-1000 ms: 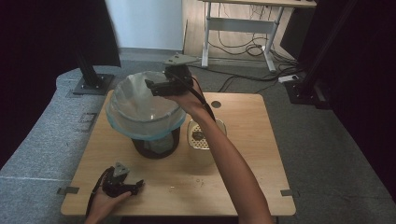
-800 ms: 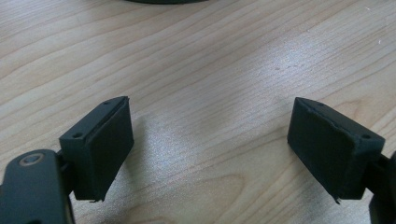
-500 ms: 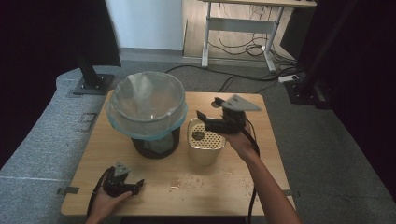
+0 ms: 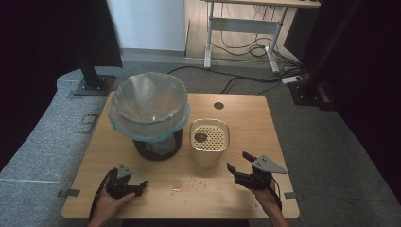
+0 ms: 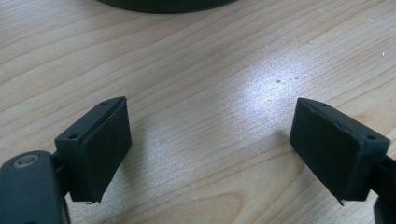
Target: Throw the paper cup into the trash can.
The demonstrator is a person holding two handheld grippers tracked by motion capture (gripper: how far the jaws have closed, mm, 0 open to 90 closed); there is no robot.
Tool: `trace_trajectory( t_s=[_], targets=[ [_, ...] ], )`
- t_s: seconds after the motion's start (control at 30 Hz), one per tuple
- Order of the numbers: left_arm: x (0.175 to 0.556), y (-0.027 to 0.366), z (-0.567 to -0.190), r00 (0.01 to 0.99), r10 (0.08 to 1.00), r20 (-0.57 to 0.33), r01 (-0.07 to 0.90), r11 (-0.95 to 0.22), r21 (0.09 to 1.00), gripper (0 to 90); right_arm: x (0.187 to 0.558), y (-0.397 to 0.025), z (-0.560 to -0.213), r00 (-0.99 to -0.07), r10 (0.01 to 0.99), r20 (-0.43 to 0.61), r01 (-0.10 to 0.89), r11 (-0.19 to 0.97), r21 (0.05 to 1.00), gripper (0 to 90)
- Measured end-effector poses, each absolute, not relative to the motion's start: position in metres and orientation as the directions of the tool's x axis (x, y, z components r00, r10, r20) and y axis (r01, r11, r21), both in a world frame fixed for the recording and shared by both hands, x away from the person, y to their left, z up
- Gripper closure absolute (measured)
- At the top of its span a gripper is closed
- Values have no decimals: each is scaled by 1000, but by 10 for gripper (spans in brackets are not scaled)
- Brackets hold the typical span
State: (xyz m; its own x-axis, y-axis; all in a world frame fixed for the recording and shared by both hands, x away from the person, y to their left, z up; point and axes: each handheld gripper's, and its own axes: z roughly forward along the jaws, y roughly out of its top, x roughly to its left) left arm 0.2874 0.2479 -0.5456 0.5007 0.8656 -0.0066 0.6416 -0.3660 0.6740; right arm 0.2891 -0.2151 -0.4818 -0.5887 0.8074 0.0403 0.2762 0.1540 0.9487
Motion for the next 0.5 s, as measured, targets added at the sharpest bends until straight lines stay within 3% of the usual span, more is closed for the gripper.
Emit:
trace_trajectory(
  t_s=[0.27, 0.5],
  targets=[
    [287, 248, -546, 507, 862, -6, 637, -370, 676, 126, 293, -207, -515, -576, 816, 43, 350, 199, 915, 241],
    [289, 248, -546, 512, 859, -7, 632, -371, 680, 119, 293, -209, -518, -560, 827, 39, 354, 196, 914, 241]
  ],
)
